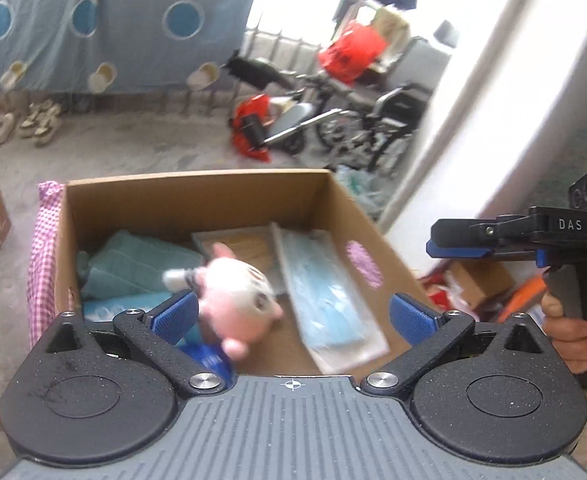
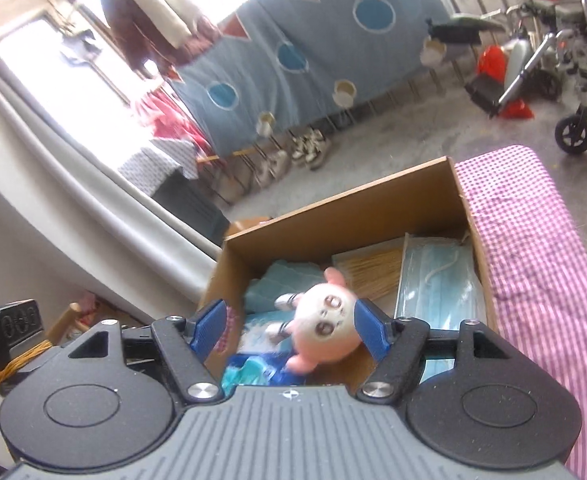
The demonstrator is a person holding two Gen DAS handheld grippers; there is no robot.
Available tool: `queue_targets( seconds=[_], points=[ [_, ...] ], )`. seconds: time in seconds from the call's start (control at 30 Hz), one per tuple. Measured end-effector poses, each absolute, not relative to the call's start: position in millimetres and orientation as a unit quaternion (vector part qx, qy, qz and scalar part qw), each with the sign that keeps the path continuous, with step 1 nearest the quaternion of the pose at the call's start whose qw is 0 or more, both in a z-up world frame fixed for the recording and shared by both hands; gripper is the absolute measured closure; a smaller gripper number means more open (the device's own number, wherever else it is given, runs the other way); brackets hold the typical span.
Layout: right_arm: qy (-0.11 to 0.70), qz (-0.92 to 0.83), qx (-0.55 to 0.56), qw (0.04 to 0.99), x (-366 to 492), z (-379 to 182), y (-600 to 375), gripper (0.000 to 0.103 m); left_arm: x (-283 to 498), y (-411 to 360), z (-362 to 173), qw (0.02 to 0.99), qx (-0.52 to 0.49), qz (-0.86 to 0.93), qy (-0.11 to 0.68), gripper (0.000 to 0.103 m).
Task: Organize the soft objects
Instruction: 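Lower the bunny into the box and open the right gripper, then move the right gripper out of the box to the tan tissue pack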
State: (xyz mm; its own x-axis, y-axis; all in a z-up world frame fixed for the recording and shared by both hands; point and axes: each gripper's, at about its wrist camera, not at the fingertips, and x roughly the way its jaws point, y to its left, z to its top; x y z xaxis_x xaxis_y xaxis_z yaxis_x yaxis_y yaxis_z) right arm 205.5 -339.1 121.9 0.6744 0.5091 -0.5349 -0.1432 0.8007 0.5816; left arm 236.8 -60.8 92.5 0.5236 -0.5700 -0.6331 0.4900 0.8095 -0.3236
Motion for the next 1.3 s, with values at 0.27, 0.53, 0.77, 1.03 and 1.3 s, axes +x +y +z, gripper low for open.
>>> queue_targets(
  seconds=[0.27, 0.53, 0.77, 1.03, 1.3],
  points=[
    [0.333, 0.178, 0.254, 0.89, 111.9, 87.1, -331.7, 0.028, 165.1, -66.7, 63.6, 0.852, -0.056, -0.36, 0.377, 0.001],
    [0.364, 0.142, 0.253, 0.885, 94.6, 19.9, -303.2, 0.034, 131.5, -119.3, -8.0, 0.849, 0.021, -0.362, 0.385, 0.009],
    [0.377, 0.128, 0.258, 0.88, 106.8, 1.1, -301.1, 0.037, 126.9, -134.5, -36.1, 0.854, 0.063, -0.348, 0.38, 0.012],
    [0.399, 0.129, 0.271, 0.866, 123.3, -15.9, -302.0, 0.048, 138.1, -147.9, -47.5, 0.855, 0.099, -0.361, 0.36, 0.02],
    [0.41, 0.131, 0.251, 0.867, 135.6, -21.5, -292.9, 0.059, 157.7, -155.5, -62.7, 0.842, 0.086, -0.367, 0.386, 0.033]
  ],
)
